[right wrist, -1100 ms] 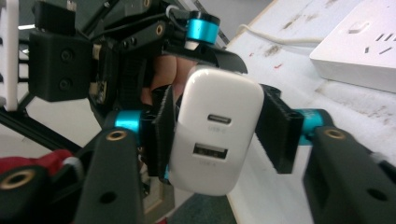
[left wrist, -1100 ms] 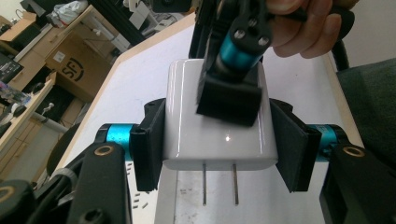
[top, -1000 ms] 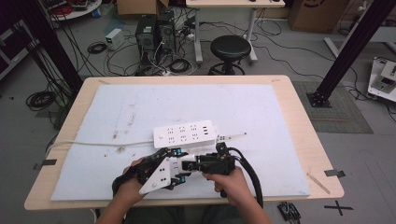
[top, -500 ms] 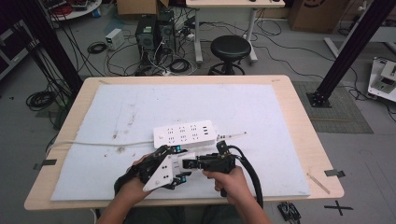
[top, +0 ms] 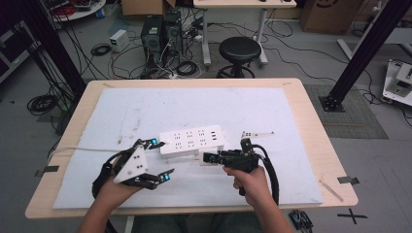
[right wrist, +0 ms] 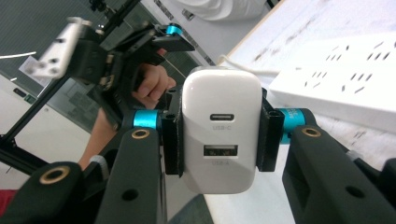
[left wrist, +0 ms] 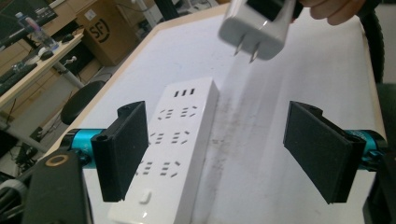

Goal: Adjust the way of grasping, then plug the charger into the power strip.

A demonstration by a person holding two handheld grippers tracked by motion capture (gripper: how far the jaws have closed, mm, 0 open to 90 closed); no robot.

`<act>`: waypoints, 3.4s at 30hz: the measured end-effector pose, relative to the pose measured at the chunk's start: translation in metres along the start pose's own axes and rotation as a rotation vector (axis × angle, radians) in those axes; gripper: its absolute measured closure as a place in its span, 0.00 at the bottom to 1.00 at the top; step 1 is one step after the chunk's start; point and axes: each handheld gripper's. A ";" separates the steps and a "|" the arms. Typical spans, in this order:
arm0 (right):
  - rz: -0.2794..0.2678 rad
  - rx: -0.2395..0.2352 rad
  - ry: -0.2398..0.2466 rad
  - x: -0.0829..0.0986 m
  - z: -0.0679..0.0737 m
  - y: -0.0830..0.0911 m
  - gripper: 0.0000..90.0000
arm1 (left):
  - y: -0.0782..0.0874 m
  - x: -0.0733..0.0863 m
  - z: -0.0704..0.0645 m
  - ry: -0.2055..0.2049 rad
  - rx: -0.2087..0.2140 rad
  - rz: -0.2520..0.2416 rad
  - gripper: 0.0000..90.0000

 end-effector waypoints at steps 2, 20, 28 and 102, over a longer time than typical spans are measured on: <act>-0.001 0.006 0.004 -0.001 0.000 0.001 0.70 | 0.002 0.009 0.011 0.043 -0.017 0.021 0.25; -0.013 0.080 0.085 -0.014 -0.009 -0.009 0.70 | 0.010 0.022 0.040 0.095 -0.082 0.064 0.25; 0.056 0.231 0.258 -0.034 -0.019 -0.022 0.70 | 0.023 0.032 0.045 0.108 -0.095 0.072 0.25; 1.242 0.386 0.641 -0.150 -0.069 -0.104 0.70 | 0.040 0.073 0.051 0.174 -0.116 0.108 0.25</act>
Point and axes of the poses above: each handheld gripper's, and its own axes: y roughly backward along the jaws, x roughly out of its underside, z roughly to its left, and after that the axes turned 11 degrees about -x, right-handed
